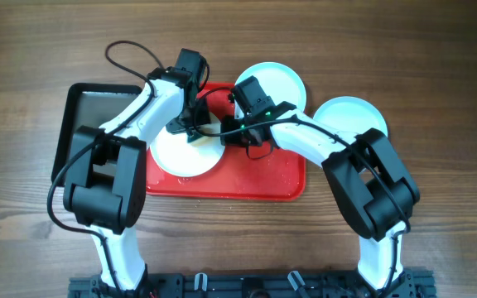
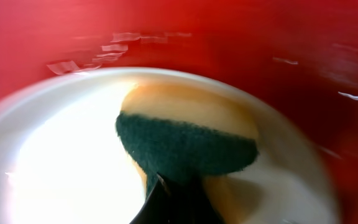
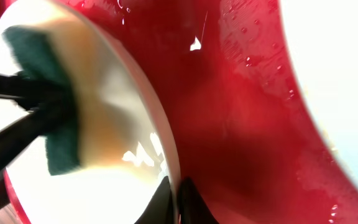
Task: Clean dirty plates on tray and stack at the side
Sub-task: 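Keep scrubbing the plate with the sponge in the left gripper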
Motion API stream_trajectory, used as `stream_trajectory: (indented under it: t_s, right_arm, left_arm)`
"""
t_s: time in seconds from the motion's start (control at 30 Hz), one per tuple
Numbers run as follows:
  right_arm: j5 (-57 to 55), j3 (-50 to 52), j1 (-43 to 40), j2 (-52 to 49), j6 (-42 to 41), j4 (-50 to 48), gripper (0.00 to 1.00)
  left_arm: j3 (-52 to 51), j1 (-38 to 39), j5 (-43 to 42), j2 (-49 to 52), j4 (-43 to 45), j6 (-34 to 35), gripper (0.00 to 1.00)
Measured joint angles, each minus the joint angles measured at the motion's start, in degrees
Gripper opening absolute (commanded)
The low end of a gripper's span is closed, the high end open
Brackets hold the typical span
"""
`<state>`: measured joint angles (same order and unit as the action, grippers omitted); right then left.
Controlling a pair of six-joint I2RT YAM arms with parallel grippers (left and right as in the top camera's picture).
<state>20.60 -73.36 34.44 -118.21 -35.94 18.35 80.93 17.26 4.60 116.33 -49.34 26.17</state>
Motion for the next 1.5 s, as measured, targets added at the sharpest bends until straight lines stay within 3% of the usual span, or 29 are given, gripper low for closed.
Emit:
stream_trajectory:
  t_s: [0.13, 0.27, 0.37, 0.47, 0.63, 0.77, 1.03, 1.13, 1.23, 1.43, 1.5]
  right_arm:
    - [0.2, 0.0, 0.2, 0.0, 0.0, 0.0, 0.04]
    - [0.4, 0.0, 0.3, 0.0, 0.0, 0.1, 0.04]
    - [0.4, 0.0, 0.3, 0.0, 0.1, 0.2, 0.04]
    - [0.4, 0.0, 0.3, 0.0, 0.2, 0.3, 0.04]
    - [0.4, 0.0, 0.3, 0.0, 0.2, 0.4, 0.04]
    - [0.4, 0.0, 0.3, 0.0, 0.2, 0.3, 0.04]
    - [-0.1, 0.0, -0.3, 0.0, 0.0, 0.2, 0.04]
    - [-0.3, 0.0, -0.5, 0.0, 0.0, 0.2, 0.04]
    - [-0.2, 0.0, -0.5, 0.0, 0.0, 0.0, 0.04]
    - [0.2, 0.0, 0.3, 0.0, 0.0, 0.1, 0.04]
    - [0.3, 0.0, 0.3, 0.0, 0.0, 0.1, 0.04]
  left_arm:
    - [0.0, -1.3, 10.3, 0.0, -8.0, 8.5, 0.04]
    - [-0.2, -2.2, 11.7, 0.0, -13.7, 11.2, 0.04]
    - [-0.2, -2.4, 7.0, 0.0, -15.5, 6.3, 0.04]
    - [-0.2, -2.9, -2.1, 0.0, -16.7, -6.0, 0.04]
    - [-0.5, -3.1, -20.8, 0.0, -16.3, -19.8, 0.04]
    - [-0.7, -3.1, -26.0, 0.1, -11.0, -23.3, 0.04]
    - [-0.9, -3.1, -28.3, 0.2, 2.6, -22.8, 0.04]
    - [-0.9, -3.0, -26.1, 0.2, 4.5, -21.0, 0.04]
    - [-0.9, -2.6, -18.4, 0.2, 4.1, -15.3, 0.04]
    - [0.1, -2.6, 5.3, -0.1, -7.4, 2.3, 0.04]
    - [0.0, -3.1, 8.7, -0.1, -10.3, 5.8, 0.04]
